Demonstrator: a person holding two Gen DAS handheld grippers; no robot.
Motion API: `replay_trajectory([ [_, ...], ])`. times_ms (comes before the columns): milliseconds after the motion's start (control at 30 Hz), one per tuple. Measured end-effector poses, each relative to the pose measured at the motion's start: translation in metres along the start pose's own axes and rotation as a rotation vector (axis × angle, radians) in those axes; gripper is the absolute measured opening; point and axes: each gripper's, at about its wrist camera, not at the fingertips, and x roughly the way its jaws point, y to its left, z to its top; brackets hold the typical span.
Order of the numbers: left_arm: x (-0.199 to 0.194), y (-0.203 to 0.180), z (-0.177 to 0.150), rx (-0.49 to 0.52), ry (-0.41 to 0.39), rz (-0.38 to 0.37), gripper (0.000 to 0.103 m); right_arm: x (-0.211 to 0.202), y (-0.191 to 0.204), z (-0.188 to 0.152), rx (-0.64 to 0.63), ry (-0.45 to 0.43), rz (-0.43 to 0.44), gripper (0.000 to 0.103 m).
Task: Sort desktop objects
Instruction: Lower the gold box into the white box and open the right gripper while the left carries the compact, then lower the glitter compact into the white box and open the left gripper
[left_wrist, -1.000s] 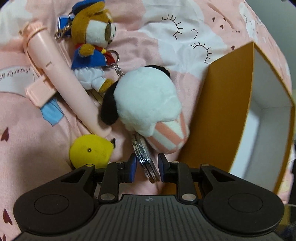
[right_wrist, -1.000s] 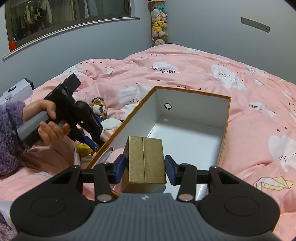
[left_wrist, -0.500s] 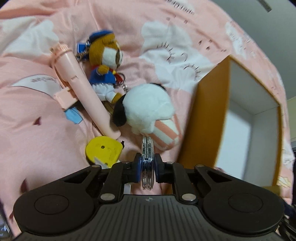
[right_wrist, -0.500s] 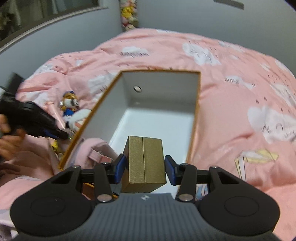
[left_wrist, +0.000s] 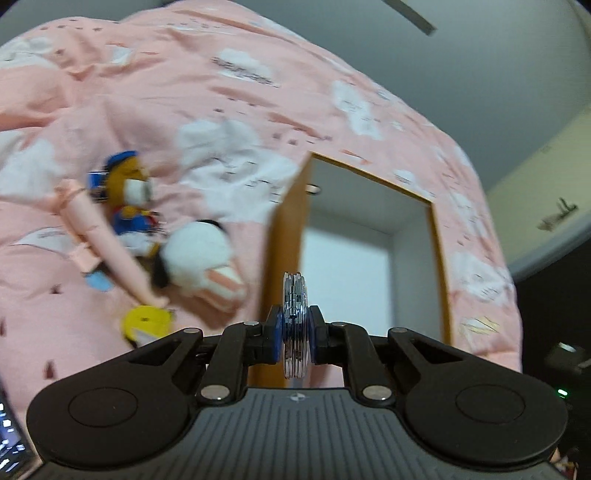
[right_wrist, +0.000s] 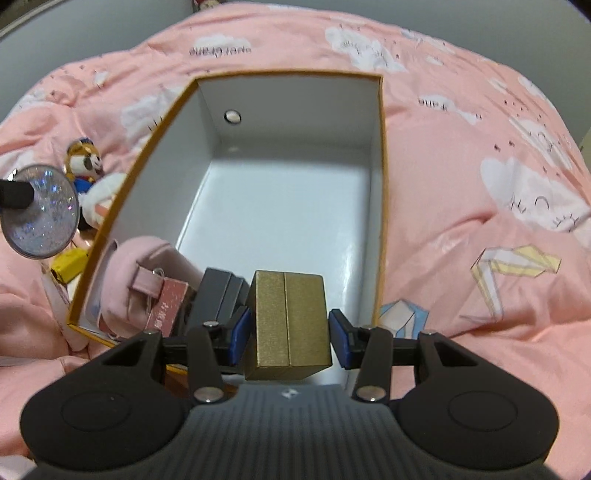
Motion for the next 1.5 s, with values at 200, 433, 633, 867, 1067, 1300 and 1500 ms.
replay_trajectory([
  [200, 0.02, -0.018, -0.01, 0.052, 0.059, -0.116, 0.015, 0.009, 0.009, 0.001, -0.013, 0.025, -0.047, 0.048],
  [433, 0.029, -0.025, -0.014, 0.06, 0.089, -0.175, 0.015, 0.018, 0.012, 0.002, -0.009, 0.07, -0.024, 0.046],
  [633, 0.034, -0.027, -0.014, 0.055, 0.104, -0.18, 0.015, 0.021, 0.013, 0.004, -0.005, 0.098, -0.008, 0.047],
  [867, 0.049, -0.035, -0.016, 0.065, 0.145, -0.19, 0.015, 0.015, 0.003, 0.006, 0.024, 0.1, 0.021, 0.049],
  [1067, 0.059, -0.045, -0.016, 0.059, 0.172, -0.211, 0.015, -0.017, -0.024, 0.01, 0.077, -0.024, 0.039, 0.048],
  [1300, 0.087, -0.082, -0.016, 0.108, 0.234, -0.246, 0.015, -0.047, -0.062, 0.01, 0.165, -0.189, -0.008, 0.045],
  [1500, 0.124, -0.107, -0.025, 0.125, 0.312, -0.212, 0.015, -0.024, -0.08, 0.001, 0.205, -0.158, -0.026, 0.043],
])
